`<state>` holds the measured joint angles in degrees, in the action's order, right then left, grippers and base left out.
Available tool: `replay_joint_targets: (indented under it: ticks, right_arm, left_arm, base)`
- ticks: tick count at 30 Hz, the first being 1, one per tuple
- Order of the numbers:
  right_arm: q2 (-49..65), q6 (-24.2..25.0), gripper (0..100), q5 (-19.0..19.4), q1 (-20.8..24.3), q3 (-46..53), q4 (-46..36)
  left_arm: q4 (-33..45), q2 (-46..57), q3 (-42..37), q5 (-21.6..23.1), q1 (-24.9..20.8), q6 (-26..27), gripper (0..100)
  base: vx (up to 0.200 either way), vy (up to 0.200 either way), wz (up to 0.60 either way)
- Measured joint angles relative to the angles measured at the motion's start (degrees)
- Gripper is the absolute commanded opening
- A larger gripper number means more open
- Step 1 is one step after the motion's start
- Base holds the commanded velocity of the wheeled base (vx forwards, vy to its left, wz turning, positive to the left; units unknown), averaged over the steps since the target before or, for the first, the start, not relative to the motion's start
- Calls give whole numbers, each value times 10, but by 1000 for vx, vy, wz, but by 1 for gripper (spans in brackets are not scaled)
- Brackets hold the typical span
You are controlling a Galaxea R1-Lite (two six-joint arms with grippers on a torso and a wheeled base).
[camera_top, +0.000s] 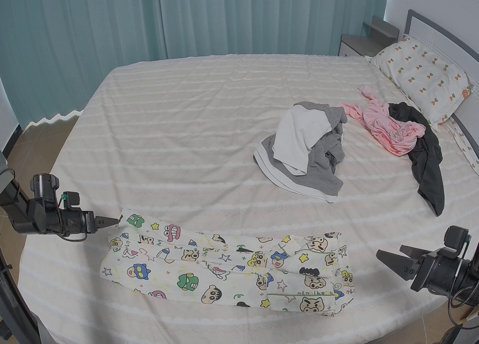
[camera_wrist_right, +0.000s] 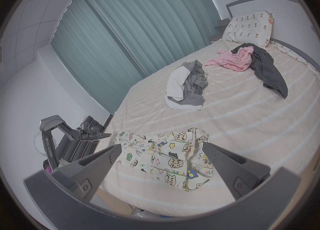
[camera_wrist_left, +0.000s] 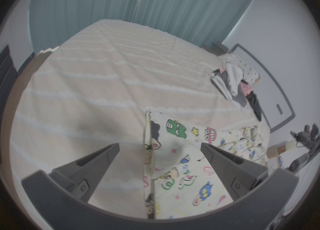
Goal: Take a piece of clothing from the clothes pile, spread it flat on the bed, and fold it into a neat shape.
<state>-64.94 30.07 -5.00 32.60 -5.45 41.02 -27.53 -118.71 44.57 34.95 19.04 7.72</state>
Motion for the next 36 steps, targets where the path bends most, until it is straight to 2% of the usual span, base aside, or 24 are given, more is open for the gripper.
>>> replay_joint_targets:
  ticks: [3, 10, 17, 26, 27, 36]
  right_arm:
    - [0, -3, 100, 1, 0, 2, 0]
    - [0, -4, 100, 3, 1, 3, 0]
    - [0, -4, 100, 3, 10, 6, 0]
    - [-2, -4, 100, 4, 13, 8, 0]
    - [-2, -4, 100, 4, 13, 9, 0]
    - [-3, -3, 100, 5, 13, 9, 0]
  left_arm:
    - [13, -17, 23, -19, -9, 22, 100]
    - [27, -54, 47, -21, -28, 27, 100]
    - [60, -79, 55, 1, -40, 27, 100]
    - [81, -96, 55, 7, -45, 26, 100]
    - [80, -98, 55, 7, -47, 25, 0]
    - [84, -107, 47, 7, -53, 22, 0]
  base:
    - [0, 0, 0]
    - [0, 0, 0]
    - [0, 0, 0]
    - [0, 0, 0]
    - [0, 0, 0]
    - [0, 0, 0]
